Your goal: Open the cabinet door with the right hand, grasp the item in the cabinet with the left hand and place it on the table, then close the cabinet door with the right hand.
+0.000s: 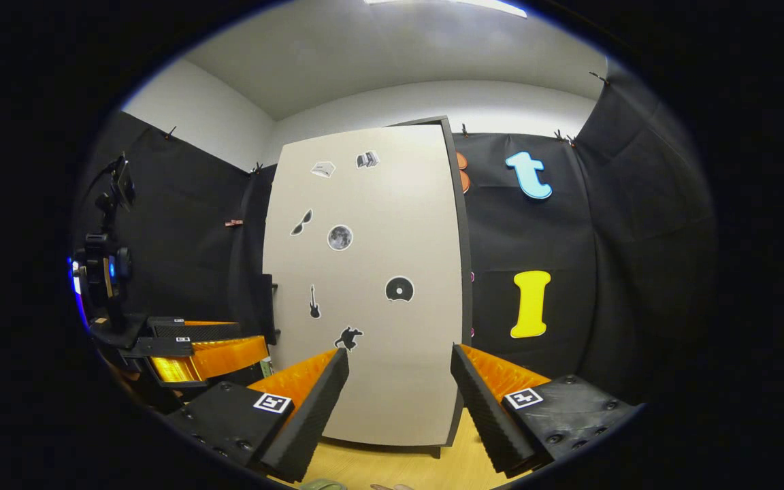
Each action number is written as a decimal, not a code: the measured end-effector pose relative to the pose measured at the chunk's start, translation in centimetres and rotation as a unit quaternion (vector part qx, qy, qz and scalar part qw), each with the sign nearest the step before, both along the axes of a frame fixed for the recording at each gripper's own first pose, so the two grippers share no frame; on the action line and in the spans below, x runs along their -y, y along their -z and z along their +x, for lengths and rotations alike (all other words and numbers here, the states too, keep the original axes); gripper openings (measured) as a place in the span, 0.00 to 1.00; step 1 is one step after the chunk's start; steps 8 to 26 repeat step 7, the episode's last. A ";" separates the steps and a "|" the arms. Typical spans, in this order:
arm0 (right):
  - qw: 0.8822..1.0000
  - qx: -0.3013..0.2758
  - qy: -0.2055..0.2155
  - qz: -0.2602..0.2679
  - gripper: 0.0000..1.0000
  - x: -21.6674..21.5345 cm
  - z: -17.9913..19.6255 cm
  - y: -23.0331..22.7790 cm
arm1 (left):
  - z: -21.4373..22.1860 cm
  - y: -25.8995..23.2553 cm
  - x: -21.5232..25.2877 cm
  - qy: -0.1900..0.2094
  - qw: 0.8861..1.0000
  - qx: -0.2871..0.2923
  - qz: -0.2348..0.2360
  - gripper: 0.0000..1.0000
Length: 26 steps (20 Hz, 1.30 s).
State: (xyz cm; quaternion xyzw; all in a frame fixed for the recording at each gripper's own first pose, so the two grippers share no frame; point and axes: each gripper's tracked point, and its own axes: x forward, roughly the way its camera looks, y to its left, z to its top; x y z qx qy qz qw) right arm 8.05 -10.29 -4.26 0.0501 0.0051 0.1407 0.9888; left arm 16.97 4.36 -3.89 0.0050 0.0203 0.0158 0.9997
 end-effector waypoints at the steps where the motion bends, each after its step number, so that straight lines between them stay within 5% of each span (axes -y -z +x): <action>1: 1.000 0.000 0.000 0.000 0.98 0.0 0.2 0.1 | 0.1 0.0 -0.1 0.000 1.000 0.000 0.001 0.96; 26: 1.000 -0.001 -0.003 -0.002 0.92 -0.4 0.4 -0.1 | 0.7 -0.2 -0.1 0.003 1.000 0.003 0.002 0.96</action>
